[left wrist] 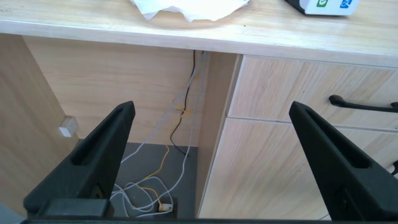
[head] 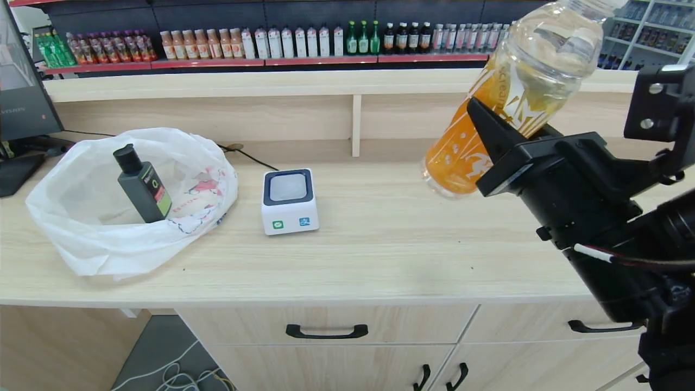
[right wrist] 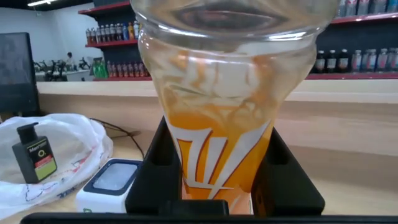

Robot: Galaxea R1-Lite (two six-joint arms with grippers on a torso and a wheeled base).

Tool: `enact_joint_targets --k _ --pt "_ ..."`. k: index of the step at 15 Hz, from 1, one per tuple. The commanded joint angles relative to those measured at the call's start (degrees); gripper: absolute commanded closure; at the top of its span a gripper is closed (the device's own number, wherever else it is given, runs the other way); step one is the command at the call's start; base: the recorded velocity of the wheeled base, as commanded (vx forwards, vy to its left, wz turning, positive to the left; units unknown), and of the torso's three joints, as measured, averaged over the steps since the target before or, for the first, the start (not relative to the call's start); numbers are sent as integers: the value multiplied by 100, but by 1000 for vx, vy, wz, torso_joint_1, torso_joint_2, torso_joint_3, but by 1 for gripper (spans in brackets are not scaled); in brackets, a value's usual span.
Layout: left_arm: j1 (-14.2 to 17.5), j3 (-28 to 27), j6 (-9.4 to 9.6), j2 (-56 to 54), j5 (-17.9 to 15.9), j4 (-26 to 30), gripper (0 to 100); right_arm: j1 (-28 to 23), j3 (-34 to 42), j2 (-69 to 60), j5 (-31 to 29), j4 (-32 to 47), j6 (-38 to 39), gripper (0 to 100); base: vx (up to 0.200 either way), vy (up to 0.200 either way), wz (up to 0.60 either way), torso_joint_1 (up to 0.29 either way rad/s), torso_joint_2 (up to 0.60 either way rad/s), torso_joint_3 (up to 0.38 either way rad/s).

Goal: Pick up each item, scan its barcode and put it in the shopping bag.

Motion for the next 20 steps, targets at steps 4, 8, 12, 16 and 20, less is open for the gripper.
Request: enact_joint_targets --k 4,8,12,16,20 --pt "1 0 -2 -2 3 0 0 -887 56 275 796 -6 812 100 0 0 0 0 0 0" --pt "1 0 -2 -2 3 0 0 -1247 530 284 919 -6 1304 100 0 0 0 0 0 0" --pt "1 0 -2 -2 3 0 0 -1283 548 416 910 -6 1348 100 0 0 0 0 0 0" --pt "1 0 -11 -2 3 0 0 -1283 346 486 928 -6 1392 100 0 0 0 0 0 0" --pt "1 0 -11 -2 3 0 0 -1283 284 486 981 -6 1445 100 0 200 0 1 4 1"
